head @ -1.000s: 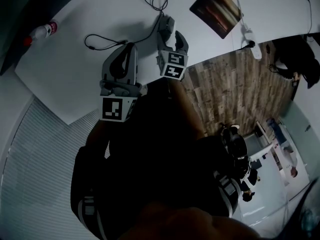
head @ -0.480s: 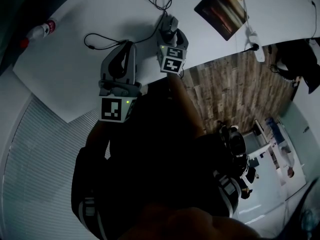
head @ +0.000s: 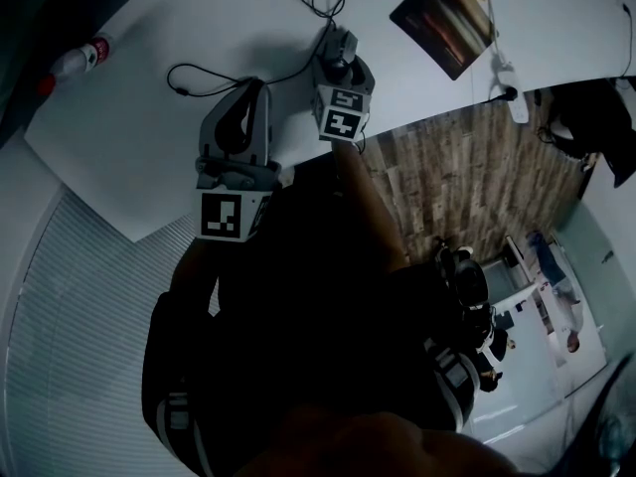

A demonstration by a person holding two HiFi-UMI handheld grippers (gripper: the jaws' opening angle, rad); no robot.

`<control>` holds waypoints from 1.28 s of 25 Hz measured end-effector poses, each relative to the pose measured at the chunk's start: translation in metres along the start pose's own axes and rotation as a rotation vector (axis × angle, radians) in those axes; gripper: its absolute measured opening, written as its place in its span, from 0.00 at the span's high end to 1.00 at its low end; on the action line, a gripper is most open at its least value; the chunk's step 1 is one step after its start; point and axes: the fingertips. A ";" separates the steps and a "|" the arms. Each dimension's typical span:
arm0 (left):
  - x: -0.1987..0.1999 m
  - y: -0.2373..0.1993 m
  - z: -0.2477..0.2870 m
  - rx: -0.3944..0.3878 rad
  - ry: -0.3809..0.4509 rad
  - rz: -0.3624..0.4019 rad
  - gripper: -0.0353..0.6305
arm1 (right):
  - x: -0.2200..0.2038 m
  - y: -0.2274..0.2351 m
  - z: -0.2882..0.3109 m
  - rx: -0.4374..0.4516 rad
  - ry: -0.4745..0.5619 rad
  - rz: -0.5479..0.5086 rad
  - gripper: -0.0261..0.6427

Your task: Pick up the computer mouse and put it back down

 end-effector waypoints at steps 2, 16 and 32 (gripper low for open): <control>-0.001 0.001 -0.002 -0.005 -0.008 0.000 0.94 | 0.000 0.001 0.000 0.002 -0.001 0.008 0.53; 0.002 -0.004 -0.010 0.012 0.014 -0.005 0.94 | -0.002 0.003 -0.002 0.020 -0.009 -0.010 0.53; 0.001 0.000 -0.014 0.010 0.015 0.004 0.94 | -0.006 0.005 -0.005 0.033 0.000 -0.019 0.54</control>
Point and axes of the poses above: the fingertips, and each gripper's own axes: z forward along the fingers, y to its right, x out of its top, and after that the axes turned 9 degrees about -x, right-handed
